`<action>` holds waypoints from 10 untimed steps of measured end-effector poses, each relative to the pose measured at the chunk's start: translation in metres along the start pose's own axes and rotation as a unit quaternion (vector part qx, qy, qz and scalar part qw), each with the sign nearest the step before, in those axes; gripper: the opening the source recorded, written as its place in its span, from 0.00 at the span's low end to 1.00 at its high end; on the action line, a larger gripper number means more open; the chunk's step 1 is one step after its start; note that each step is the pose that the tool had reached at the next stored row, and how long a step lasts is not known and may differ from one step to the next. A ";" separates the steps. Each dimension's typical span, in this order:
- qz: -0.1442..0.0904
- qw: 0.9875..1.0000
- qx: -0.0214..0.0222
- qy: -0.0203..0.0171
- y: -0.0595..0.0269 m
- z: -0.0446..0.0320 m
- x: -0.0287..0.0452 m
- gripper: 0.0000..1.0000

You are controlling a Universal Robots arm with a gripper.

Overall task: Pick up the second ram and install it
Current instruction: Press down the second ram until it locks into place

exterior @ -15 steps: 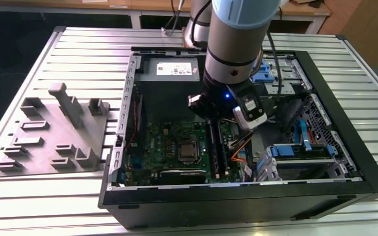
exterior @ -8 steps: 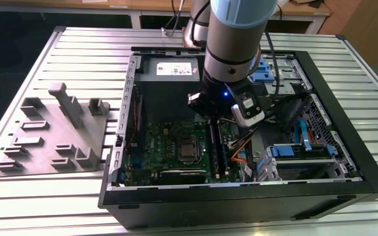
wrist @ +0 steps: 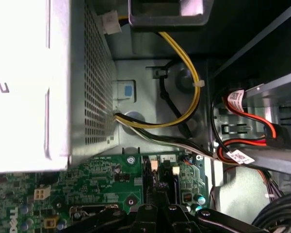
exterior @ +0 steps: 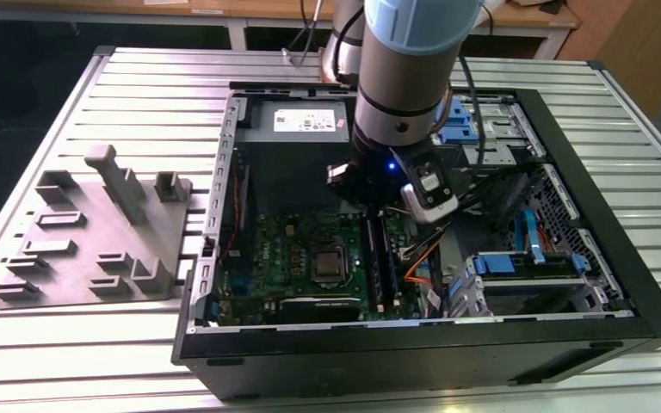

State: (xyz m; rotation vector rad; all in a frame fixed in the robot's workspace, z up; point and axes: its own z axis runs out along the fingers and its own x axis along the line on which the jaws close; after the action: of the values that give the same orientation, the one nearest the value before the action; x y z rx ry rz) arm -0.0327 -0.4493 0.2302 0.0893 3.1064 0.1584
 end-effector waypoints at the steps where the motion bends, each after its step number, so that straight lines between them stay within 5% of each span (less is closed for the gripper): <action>1: 0.000 1.000 0.000 0.000 0.0006 0.0011 0.0001 0.10; 10: 0.000 1.000 0.000 0.000 0.0012 0.0077 0.0004 0.10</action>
State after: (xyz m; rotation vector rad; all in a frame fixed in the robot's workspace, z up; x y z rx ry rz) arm -0.0328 -0.4473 0.2227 0.0894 3.1063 0.1587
